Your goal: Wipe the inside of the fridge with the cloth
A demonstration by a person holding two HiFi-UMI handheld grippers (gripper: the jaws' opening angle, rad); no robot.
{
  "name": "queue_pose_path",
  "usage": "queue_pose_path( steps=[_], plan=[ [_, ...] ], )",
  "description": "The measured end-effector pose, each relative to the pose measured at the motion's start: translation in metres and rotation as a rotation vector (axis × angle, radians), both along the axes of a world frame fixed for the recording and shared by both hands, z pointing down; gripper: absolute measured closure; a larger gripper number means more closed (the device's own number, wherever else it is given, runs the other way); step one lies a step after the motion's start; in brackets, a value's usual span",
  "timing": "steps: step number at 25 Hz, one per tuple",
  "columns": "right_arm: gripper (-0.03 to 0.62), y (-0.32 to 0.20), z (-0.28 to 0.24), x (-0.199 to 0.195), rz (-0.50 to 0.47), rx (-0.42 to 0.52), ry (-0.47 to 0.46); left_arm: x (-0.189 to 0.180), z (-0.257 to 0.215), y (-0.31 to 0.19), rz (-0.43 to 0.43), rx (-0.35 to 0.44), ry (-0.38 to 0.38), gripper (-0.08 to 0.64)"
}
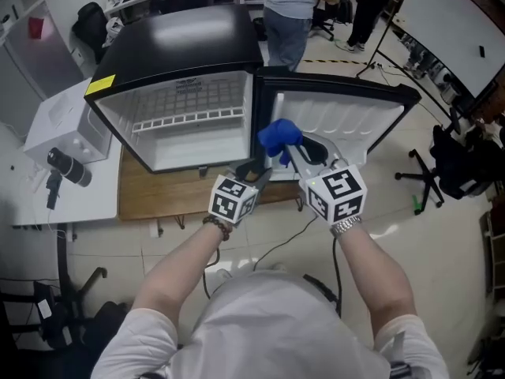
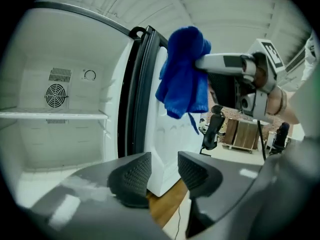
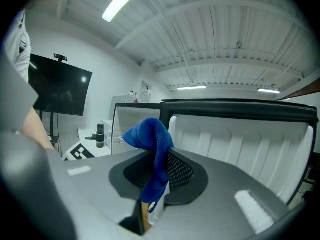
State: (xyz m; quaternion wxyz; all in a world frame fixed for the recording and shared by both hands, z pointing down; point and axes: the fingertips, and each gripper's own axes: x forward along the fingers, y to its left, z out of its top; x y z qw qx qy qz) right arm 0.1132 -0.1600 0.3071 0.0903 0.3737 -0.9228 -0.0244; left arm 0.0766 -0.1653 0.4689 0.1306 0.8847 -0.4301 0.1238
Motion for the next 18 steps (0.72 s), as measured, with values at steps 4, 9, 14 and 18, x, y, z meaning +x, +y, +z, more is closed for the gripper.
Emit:
queue_pose_path(
  steps=[4, 9, 14, 18],
  plan=[
    [0.538, -0.012, -0.013, 0.006, 0.016, 0.021, -0.029, 0.011, 0.018, -0.012, -0.079, -0.029, -0.039, 0.383],
    [0.538, -0.027, -0.028, 0.005, 0.03, 0.036, -0.069, 0.012, 0.04, -0.027, -0.191, -0.081, -0.084, 0.383],
    [0.538, -0.041, -0.036, 0.004, 0.06, 0.019, -0.105, 0.013, 0.064, -0.036, -0.269, -0.156, -0.095, 0.383],
    [0.538, -0.047, -0.038, 0.002, 0.091, 0.0, -0.12, 0.013, 0.081, -0.04, -0.31, -0.212, -0.099, 0.395]
  ],
)
